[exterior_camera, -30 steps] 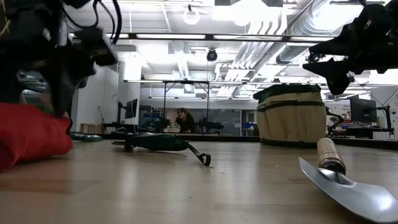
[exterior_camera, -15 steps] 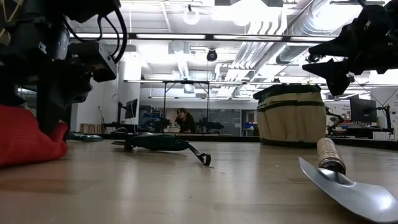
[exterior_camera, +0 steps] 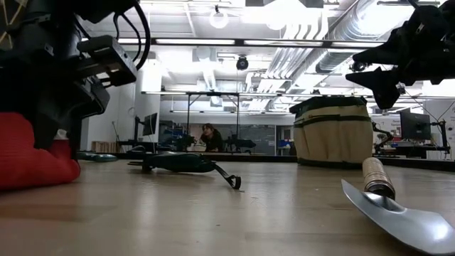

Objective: Pick & Place Garden tools in Gardening bag
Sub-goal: Put the glove into the gardening bag

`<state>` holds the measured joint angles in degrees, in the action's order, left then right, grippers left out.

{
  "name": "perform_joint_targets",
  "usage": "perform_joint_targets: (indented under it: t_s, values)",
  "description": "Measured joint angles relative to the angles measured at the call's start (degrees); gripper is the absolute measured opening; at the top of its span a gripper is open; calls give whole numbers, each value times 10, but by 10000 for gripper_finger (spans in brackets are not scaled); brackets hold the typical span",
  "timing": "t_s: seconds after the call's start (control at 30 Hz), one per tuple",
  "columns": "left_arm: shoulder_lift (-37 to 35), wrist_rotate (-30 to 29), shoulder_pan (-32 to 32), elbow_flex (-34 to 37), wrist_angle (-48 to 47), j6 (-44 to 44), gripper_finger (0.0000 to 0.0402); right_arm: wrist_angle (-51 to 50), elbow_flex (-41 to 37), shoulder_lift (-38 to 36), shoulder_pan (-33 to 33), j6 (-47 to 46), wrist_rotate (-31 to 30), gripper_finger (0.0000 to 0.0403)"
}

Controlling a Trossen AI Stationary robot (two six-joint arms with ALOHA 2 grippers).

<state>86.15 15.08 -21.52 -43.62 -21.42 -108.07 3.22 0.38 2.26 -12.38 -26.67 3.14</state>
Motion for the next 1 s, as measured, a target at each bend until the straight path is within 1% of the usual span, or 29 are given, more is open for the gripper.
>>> perform_joint_targets:
  t_s: [0.07,0.3,0.43,0.57,0.77,0.83,0.87,0.93,1.0]
  values:
    - [0,-8,0,0,16,8,15,0,0,0,0,0,0,210]
    - [0,-41,0,0,80,15,16,0,0,0,0,0,0,210]
    - [0,-77,0,0,144,36,13,0,0,0,0,0,0,210]
    - [0,-125,1,0,218,76,13,0,0,0,0,0,0,210]
    - [0,-205,1,0,347,180,13,2,0,0,0,-20,3,210]
    - [0,-237,1,0,385,217,13,10,0,0,0,-54,2,210]
    - [0,-254,1,0,406,238,13,14,0,0,0,-88,3,210]
    - [0,-284,1,0,447,285,13,21,0,0,0,-162,20,210]
    - [0,-312,2,0,487,339,13,23,0,0,0,-206,38,210]
